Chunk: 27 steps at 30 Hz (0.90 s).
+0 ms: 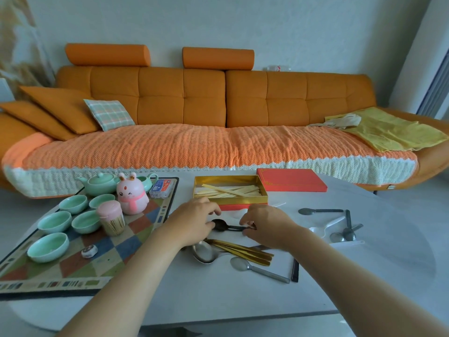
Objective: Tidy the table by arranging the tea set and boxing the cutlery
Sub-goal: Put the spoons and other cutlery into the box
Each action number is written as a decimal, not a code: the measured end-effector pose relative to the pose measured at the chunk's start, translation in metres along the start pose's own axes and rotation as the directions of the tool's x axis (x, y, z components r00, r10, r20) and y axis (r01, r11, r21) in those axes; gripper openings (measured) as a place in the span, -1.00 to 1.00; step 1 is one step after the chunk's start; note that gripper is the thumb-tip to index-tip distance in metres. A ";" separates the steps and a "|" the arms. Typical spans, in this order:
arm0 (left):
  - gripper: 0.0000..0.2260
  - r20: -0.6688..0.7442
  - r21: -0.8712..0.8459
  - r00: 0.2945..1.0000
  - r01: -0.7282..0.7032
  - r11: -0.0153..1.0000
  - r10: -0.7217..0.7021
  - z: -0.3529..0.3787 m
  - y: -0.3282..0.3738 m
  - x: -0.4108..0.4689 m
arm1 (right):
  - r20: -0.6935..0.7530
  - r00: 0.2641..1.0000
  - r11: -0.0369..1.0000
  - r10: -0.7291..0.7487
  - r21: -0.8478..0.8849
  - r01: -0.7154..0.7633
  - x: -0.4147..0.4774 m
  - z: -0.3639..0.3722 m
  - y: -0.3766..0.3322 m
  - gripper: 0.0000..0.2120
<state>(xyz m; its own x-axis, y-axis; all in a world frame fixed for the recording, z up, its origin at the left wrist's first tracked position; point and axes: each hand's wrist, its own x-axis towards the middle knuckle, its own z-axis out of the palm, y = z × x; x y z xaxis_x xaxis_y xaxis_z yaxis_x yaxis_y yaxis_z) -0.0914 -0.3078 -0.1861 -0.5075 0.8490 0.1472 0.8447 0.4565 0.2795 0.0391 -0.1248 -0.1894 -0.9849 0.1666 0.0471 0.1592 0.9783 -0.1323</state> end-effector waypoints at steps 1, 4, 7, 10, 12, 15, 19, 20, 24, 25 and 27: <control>-0.76 0.001 -0.005 1.000 0.016 1.000 -0.016 0.000 -0.004 0.000 | 0.000 1.000 1.000 -0.002 -0.011 0.002 0.002 0.002 -0.002 -0.75; -0.74 0.033 -0.018 0.998 0.059 0.998 -0.059 0.001 -0.012 -0.001 | -0.023 1.000 1.000 0.015 -0.001 -0.015 0.008 0.005 -0.006 -0.76; -0.70 0.042 -0.031 0.997 0.067 0.997 -0.066 0.003 -0.014 0.000 | -0.039 0.999 1.000 0.016 0.010 -0.016 0.012 0.007 -0.009 -0.77; -0.69 0.023 -0.033 0.999 0.035 0.999 -0.035 0.005 -0.015 0.003 | -0.050 0.998 0.999 0.027 0.038 -0.025 0.016 0.009 -0.010 -0.80; -0.71 -0.008 -0.045 1.000 0.016 0.999 -0.017 0.007 -0.014 0.004 | -0.057 0.998 0.997 0.041 0.071 -0.036 0.019 0.010 -0.011 -0.83; -0.79 -0.111 -0.059 0.994 0.001 0.998 -0.008 0.008 -0.013 0.009 | -0.074 0.995 0.987 0.063 0.150 -0.052 0.022 0.009 -0.012 -0.84; -0.83 -0.305 -0.143 0.950 0.026 0.989 -0.069 -0.004 -0.022 0.022 | -0.191 0.980 0.971 0.057 0.240 -0.009 0.032 0.001 -0.007 -0.80; -0.83 -0.344 -0.148 0.935 0.039 0.988 -0.088 -0.008 -0.026 0.025 | -0.232 0.971 0.967 0.055 0.256 0.007 0.035 -0.001 -0.004 -0.76; -0.78 -0.417 -0.122 0.906 0.024 0.992 -0.073 -0.009 -0.040 0.033 | -0.394 0.913 0.964 0.109 0.268 0.000 0.050 -0.009 0.002 -0.72; -0.75 -0.406 -0.104 0.912 0.016 0.994 -0.057 -0.006 -0.041 0.035 | -0.420 0.897 0.966 0.139 0.259 -0.028 0.054 -0.009 0.004 -0.72; -0.69 -0.370 -0.071 0.929 0.004 0.997 -0.030 -0.001 -0.042 0.038 | -0.438 0.878 0.964 0.191 0.251 -0.085 0.062 -0.007 0.008 -0.71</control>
<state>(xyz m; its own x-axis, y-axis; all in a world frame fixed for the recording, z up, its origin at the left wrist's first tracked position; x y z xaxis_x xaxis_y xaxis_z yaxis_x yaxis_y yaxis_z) -0.1460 -0.2950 -0.1917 -0.5599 0.6760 0.4790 0.8282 0.4402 0.3467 -0.0199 -0.1054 -0.1808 -0.8046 0.3873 0.4501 0.2196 0.8984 -0.3804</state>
